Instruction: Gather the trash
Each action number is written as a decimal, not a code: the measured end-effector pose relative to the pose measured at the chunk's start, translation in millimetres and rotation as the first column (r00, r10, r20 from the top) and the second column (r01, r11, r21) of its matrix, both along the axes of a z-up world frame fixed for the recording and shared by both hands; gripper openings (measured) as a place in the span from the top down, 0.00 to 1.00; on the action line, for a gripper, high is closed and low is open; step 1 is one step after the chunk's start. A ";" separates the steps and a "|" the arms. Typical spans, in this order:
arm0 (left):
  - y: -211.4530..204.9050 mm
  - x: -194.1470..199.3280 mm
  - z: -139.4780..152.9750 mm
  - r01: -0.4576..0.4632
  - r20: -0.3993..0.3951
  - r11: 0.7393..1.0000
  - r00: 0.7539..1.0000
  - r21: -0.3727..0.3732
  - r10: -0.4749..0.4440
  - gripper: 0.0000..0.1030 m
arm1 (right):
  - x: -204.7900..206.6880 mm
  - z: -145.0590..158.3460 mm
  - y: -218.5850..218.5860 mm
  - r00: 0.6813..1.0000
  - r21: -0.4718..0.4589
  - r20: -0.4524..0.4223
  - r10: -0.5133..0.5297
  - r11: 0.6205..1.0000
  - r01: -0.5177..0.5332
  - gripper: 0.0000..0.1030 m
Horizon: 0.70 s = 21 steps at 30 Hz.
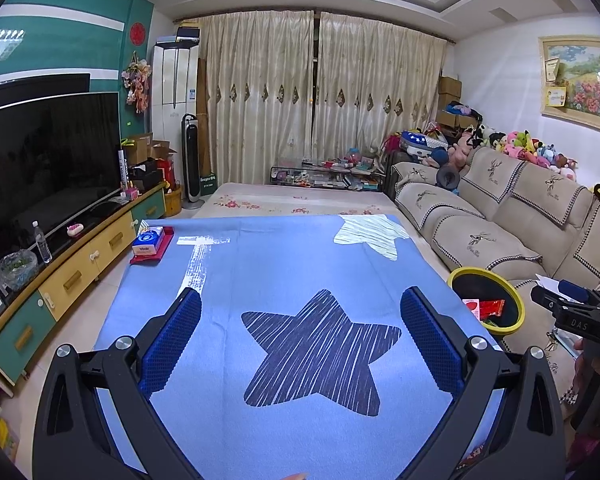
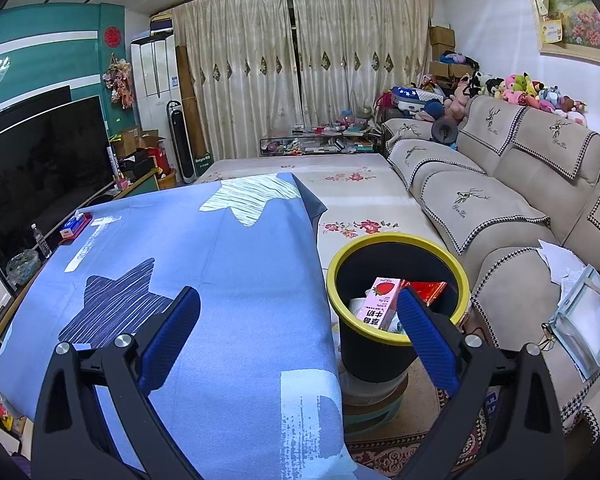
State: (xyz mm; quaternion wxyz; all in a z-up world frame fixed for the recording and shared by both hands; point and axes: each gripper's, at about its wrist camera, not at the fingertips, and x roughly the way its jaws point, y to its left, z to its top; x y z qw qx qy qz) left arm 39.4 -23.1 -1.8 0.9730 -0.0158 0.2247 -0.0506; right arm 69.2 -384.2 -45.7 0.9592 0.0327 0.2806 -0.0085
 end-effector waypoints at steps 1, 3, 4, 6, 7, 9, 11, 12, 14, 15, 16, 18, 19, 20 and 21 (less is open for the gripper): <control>-0.4 -0.2 -0.1 0.000 0.000 1.000 1.000 0.001 0.000 0.05 | 0.3 -0.7 1.1 1.000 0.000 0.000 0.000 1.000 0.000 0.09; -0.8 0.2 -0.8 0.000 -0.001 1.000 1.000 0.003 0.000 0.05 | 0.1 -0.2 0.2 1.000 0.000 -0.001 0.000 1.000 0.000 0.09; -1.4 0.4 -1.1 0.000 -0.002 1.000 1.000 0.003 0.000 0.05 | 0.1 -0.1 0.2 1.000 0.000 -0.001 0.000 1.000 0.000 0.09; -1.8 1.5 -1.8 0.000 -0.006 1.000 1.000 0.004 0.000 0.05 | 0.0 0.4 -0.3 1.000 0.000 -0.001 0.000 1.000 0.000 0.09; -1.9 1.9 -2.0 0.001 -0.007 1.000 1.000 0.004 -0.001 0.05 | 0.1 0.1 0.1 1.000 0.000 -0.001 0.000 1.000 0.000 0.09; -2.8 2.5 -3.1 0.002 -0.008 1.000 1.000 0.006 -0.002 0.05 | 0.2 -0.2 0.6 1.000 0.001 -0.002 -0.001 1.000 0.001 0.09; -3.6 3.4 -3.6 0.003 -0.010 1.000 1.000 0.008 -0.002 0.05 | 0.6 -1.4 1.2 1.000 0.001 -0.002 -0.001 1.000 0.001 0.09; -4.1 3.3 -3.8 0.002 -0.011 1.000 1.000 0.008 -0.002 0.05 | 0.3 -2.0 1.2 1.000 0.001 -0.002 -0.001 1.000 0.001 0.09; -4.5 4.2 -4.4 0.002 -0.013 1.000 1.000 0.009 -0.002 0.05 | 0.4 -2.5 2.1 1.000 0.002 -0.003 0.000 1.000 0.000 0.09; -4.9 4.3 -4.5 0.001 -0.014 1.000 1.000 0.009 -0.001 0.05 | 0.4 -1.8 1.2 1.000 0.001 -0.003 0.000 1.000 0.000 0.09; -5.2 4.7 -4.9 0.001 -0.016 1.000 1.000 0.009 -0.001 0.05 | 0.5 -2.7 2.6 1.000 0.001 -0.004 -0.001 1.000 0.001 0.09; -5.1 5.4 -5.3 0.002 -0.017 1.000 1.000 0.007 -0.002 0.05 | 0.1 -2.4 2.4 1.000 0.002 -0.003 0.000 1.000 0.000 0.09; -5.4 4.8 -5.6 0.002 -0.017 1.000 1.000 0.007 -0.002 0.05 | 0.5 -1.6 1.4 1.000 0.001 -0.003 -0.001 1.000 0.001 0.09; -5.6 5.0 -6.0 0.002 -0.018 1.000 1.000 0.007 -0.002 0.05 | 0.6 -2.1 2.2 1.000 0.001 -0.004 0.000 1.000 0.000 0.09; -5.5 4.9 -5.8 0.001 -0.017 1.000 1.000 0.008 -0.001 0.05 | 0.6 -2.7 2.2 1.000 0.002 -0.004 -0.001 1.000 0.001 0.09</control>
